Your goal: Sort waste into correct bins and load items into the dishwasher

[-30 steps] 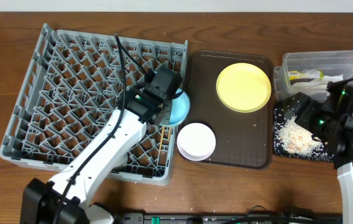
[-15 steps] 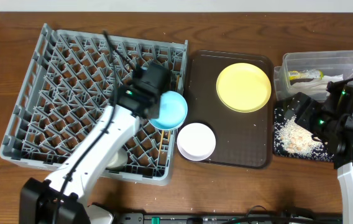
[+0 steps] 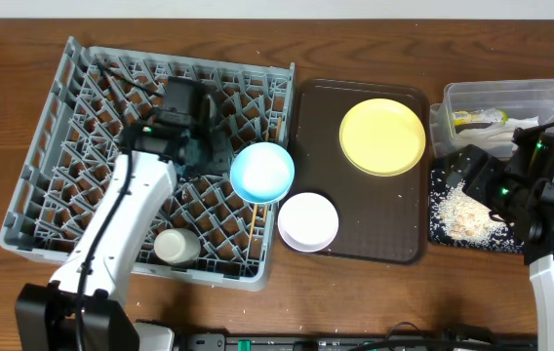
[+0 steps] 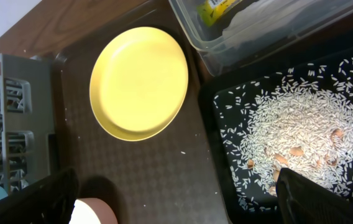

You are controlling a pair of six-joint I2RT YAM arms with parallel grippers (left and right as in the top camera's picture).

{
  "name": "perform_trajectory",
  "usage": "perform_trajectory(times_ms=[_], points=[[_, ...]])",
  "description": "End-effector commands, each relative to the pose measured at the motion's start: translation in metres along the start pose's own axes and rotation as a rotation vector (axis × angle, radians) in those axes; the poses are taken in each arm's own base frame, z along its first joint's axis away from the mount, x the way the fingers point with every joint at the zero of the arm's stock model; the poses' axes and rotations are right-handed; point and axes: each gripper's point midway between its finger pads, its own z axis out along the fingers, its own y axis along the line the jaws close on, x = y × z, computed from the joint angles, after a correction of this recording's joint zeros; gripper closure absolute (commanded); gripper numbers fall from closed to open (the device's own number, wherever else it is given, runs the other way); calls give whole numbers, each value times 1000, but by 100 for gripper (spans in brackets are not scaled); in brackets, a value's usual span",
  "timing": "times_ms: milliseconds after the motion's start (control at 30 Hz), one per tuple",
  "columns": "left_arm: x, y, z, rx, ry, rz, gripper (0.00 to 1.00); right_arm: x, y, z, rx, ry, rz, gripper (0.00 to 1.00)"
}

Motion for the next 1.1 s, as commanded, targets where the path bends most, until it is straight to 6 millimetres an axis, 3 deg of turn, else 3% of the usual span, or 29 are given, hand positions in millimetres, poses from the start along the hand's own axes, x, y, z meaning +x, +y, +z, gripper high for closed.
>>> perform_trajectory(times_ms=[0, 200, 333, 533, 633, 700, 733, 900, 1000, 1067], points=[[-1, -17, -12, 140, -2, 47, 55, -4, 2, -3, -6, -12, -4, 1], [4, -33, -15, 239, 10, 187, 55, -4, 2, -3, -6, -12, -4, 1], [13, -24, -5, 207, 28, 254, 55, -4, 2, -3, -6, -12, -4, 1], [23, -10, 25, 157, 104, 234, 56, -4, 2, -3, -6, -12, -4, 1], [26, -13, 35, 182, 130, 228, 68, -4, 2, -3, -6, -12, -4, 1], [28, -20, 36, 223, 142, 223, 88, -4, 2, -3, -6, -12, -4, 1], [28, -22, 35, 236, 142, 214, 92, -5, 1, -3, -6, -13, -4, 1], [8, -29, 6, 229, 46, 194, 92, -4, 2, -3, -6, -12, -4, 1], [-16, -10, -22, 79, -78, 150, 92, -4, 2, -3, -6, -12, -4, 1], [-32, 16, -43, -89, -181, 86, 92, -4, 2, -3, -6, -12, -4, 1]])
